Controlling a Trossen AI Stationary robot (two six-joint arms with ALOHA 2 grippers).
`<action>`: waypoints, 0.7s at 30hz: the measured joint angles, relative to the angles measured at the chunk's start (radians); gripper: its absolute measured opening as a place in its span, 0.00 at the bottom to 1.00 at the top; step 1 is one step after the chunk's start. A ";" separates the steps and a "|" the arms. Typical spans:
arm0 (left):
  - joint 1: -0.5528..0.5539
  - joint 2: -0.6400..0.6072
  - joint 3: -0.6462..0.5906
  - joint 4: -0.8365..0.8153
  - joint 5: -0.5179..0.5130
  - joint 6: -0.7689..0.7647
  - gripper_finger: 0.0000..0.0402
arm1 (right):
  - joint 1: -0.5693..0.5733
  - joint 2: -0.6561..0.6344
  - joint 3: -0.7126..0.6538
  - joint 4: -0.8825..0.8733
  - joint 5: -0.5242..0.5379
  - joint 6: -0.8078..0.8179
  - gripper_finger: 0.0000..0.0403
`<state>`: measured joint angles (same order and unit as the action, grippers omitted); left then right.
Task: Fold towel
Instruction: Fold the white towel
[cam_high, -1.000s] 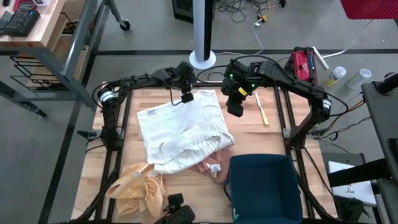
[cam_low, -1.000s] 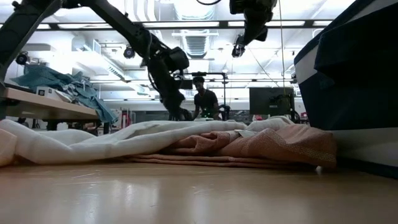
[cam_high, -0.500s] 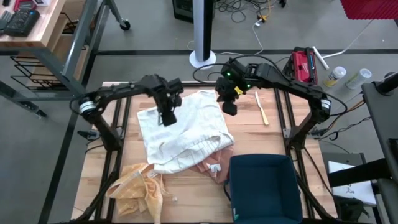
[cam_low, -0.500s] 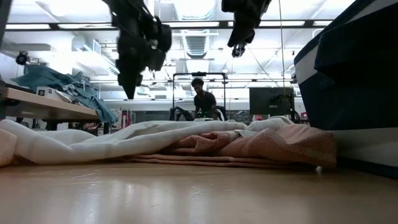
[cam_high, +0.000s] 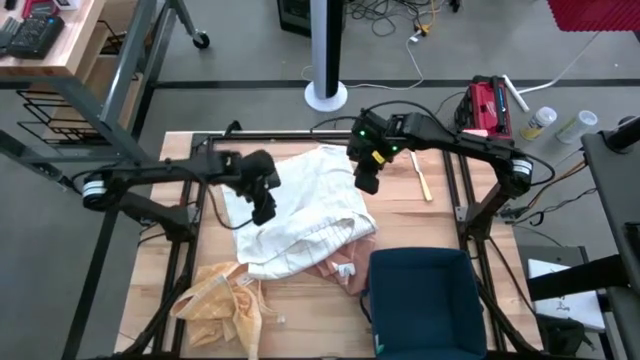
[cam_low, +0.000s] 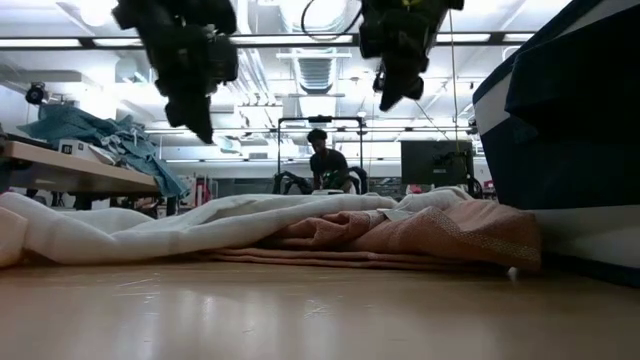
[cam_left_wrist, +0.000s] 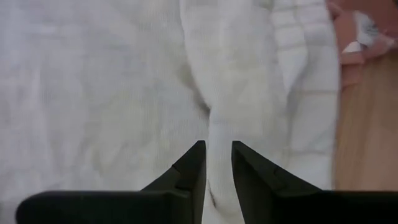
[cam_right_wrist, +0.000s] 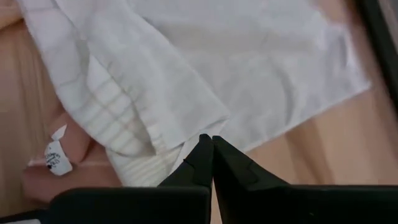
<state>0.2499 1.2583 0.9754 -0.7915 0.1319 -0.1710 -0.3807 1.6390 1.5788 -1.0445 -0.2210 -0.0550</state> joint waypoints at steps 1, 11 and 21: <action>-0.010 -0.008 -0.024 0.010 -0.011 -0.010 0.18 | 0.003 0.000 -0.016 0.008 0.000 0.011 0.01; -0.146 0.021 -0.210 0.269 0.043 -0.118 0.29 | 0.089 -0.001 -0.144 0.180 -0.049 0.136 0.18; -0.271 0.157 -0.228 0.330 0.023 -0.172 0.31 | 0.214 0.114 -0.150 0.195 -0.040 0.197 0.33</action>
<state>-0.0208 1.4157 0.7475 -0.4618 0.1551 -0.3430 -0.1665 1.7534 1.4292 -0.8496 -0.2613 0.1417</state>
